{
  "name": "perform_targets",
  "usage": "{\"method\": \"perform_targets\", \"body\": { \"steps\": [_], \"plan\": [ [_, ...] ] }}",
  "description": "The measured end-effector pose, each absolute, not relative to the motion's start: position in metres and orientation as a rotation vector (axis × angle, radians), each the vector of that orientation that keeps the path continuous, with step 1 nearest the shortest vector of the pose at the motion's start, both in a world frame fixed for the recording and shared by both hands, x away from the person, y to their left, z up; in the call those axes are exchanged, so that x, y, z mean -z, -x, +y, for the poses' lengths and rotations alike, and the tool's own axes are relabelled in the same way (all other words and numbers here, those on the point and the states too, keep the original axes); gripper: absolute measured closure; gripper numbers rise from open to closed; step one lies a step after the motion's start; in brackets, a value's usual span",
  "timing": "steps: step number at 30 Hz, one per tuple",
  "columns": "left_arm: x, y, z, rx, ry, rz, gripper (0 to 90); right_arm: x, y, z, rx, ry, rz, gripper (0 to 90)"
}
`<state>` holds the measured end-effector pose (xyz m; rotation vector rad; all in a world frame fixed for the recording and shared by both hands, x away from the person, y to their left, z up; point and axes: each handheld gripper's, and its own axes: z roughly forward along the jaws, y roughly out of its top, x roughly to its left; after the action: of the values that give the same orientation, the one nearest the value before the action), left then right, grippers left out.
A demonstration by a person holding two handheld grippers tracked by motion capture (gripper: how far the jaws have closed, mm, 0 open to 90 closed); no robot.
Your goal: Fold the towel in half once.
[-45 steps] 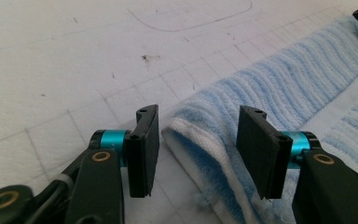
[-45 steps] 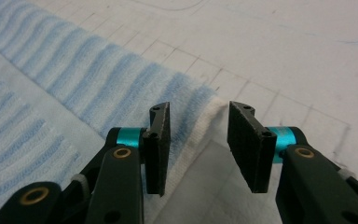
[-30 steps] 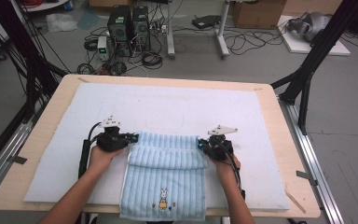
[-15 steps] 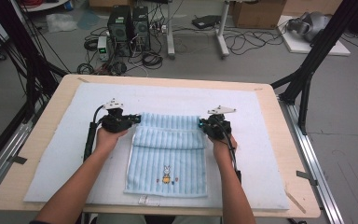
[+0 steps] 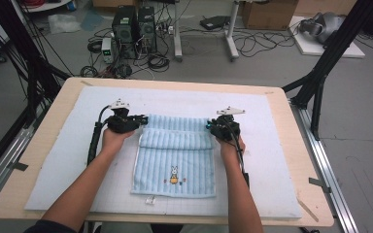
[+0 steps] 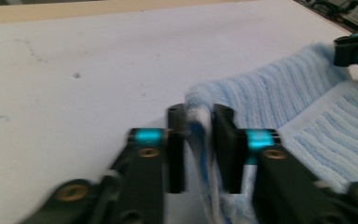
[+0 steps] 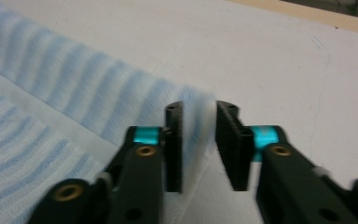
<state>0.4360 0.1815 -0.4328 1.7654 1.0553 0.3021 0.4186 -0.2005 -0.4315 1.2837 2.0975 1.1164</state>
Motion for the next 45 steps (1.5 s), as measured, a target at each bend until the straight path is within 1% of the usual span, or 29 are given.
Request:
{"method": "perform_targets", "body": {
  "steps": [2,4,7,9,11,15,16,18,19,20,21,22,23,26,31,39,45],
  "plan": [
    [0.428,-0.434,0.186,-0.319,-1.742,1.052,58.7,0.430,-0.417,-0.203,-1.137,-1.283,2.103,65.5],
    [0.424,-0.432,0.189,-0.304,-1.731,1.038,57.5,0.427,-0.415,-0.205,-1.165,-1.269,2.103,64.3],
    [0.422,-0.427,0.185,-0.279,-1.766,0.985,57.2,0.424,-0.411,-0.207,-1.204,-1.266,2.112,62.8],
    [0.425,-0.422,0.180,-0.280,-1.776,0.960,56.6,0.425,-0.410,-0.208,-1.214,-1.276,2.135,62.3],
    [0.433,-0.420,0.177,-0.245,-1.803,0.953,55.4,0.428,-0.410,-0.208,-1.219,-1.283,2.171,60.8],
    [0.445,-0.415,0.169,-0.201,-1.891,0.953,53.1,0.437,-0.409,-0.202,-1.171,-1.267,2.282,59.4],
    [0.445,-0.413,0.169,-0.209,-1.899,0.942,53.8,0.439,-0.409,-0.200,-1.148,-1.263,2.299,59.4],
    [0.447,-0.411,0.166,-0.208,-1.943,0.928,61.8,0.442,-0.408,-0.200,-1.122,-1.260,2.317,60.6],
    [0.448,-0.409,0.164,-0.213,-1.956,0.924,65.8,0.443,-0.407,-0.201,-1.130,-1.270,2.315,62.7],
    [0.448,-0.407,0.164,-0.234,-1.981,0.910,73.4,0.444,-0.407,-0.202,-1.141,-1.277,2.312,67.4],
    [0.448,-0.406,0.164,-0.241,-1.986,0.900,78.7,0.444,-0.406,-0.203,-1.140,-1.274,2.323,71.7],
    [0.448,-0.404,0.164,-0.252,-1.983,0.894,83.3,0.443,-0.405,-0.203,-1.141,-1.267,2.330,76.7],
    [0.447,-0.403,0.164,-0.262,-1.978,0.889,84.5,0.442,-0.404,-0.203,-1.127,-1.252,2.329,80.9],
    [0.444,-0.397,0.166,-0.273,-1.950,0.870,86.2,0.437,-0.400,-0.201,-1.116,-1.212,2.326,83.0],
    [0.435,-0.385,0.172,-0.272,-1.898,0.833,87.0,0.428,-0.391,-0.201,-1.139,-1.181,2.326,83.2],
    [0.430,-0.356,0.179,-0.259,-1.833,0.786,87.4,0.420,-0.357,-0.210,-1.244,-1.108,2.297,83.6],
    [0.433,-0.333,0.184,-0.251,-1.830,0.759,87.4,0.420,-0.331,-0.212,-1.274,-1.070,2.294,83.7]
  ]
}}
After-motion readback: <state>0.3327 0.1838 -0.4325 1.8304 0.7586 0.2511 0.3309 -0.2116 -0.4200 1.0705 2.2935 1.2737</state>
